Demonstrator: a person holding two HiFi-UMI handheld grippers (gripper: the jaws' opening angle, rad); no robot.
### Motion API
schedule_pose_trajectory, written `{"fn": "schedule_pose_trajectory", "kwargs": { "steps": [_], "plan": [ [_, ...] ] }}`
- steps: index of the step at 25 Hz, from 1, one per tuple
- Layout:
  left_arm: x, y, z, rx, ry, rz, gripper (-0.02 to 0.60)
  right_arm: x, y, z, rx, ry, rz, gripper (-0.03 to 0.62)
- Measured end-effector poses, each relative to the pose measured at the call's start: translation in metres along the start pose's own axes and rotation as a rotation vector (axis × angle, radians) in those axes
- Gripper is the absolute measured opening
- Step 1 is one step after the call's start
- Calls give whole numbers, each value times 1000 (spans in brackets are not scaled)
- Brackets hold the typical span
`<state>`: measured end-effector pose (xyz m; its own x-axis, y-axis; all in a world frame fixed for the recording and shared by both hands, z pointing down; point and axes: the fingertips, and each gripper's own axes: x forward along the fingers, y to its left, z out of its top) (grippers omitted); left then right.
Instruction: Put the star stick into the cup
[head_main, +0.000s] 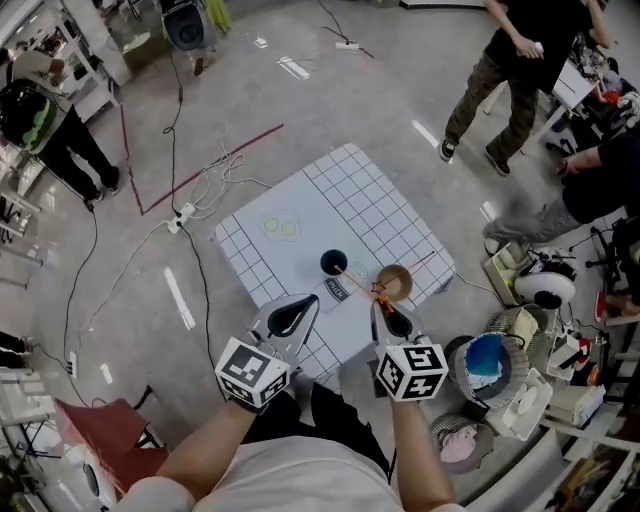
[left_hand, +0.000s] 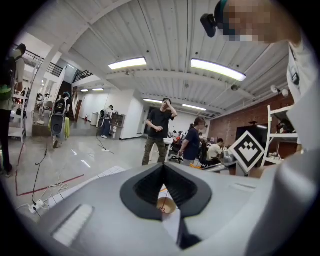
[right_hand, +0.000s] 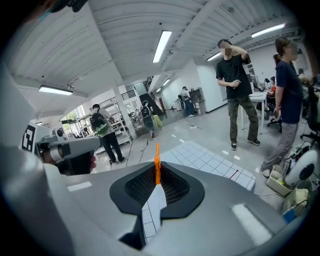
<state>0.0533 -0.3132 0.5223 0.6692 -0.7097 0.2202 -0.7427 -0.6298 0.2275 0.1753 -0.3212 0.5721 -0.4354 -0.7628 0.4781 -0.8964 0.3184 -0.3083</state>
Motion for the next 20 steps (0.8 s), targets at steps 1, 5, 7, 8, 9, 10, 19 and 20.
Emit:
{"fn": "schedule_pose_trajectory", "kwargs": {
  "steps": [1,5,7,8,9,10,19,20],
  "plan": [
    [5,3,-3,-4,7,5,6,7,-2,-3,-1,14,5,29],
    [24,16,-14,-5,30,12,6,35,-10,-13,-9,55,10,29],
    [30,23,-21,-9,41,11,6,48,-12,-19,-15,75,6,29],
    [33,27,-25,-15,47,9,6,55,-12,-22,-17,87,3,29],
    [36,32,-29,-23,54,7,6,62,-12,-26,-17,98,0,29],
    [39,36,-34,-30,61,5,6,69,-12,-30,-15,109,-2,29],
    [66,75,-70,-71,107,-31,6,124,-19,-63,21,170,-35,29],
    [67,78,-73,-73,109,-35,6,128,-19,-67,24,175,-39,29]
  ]
}}
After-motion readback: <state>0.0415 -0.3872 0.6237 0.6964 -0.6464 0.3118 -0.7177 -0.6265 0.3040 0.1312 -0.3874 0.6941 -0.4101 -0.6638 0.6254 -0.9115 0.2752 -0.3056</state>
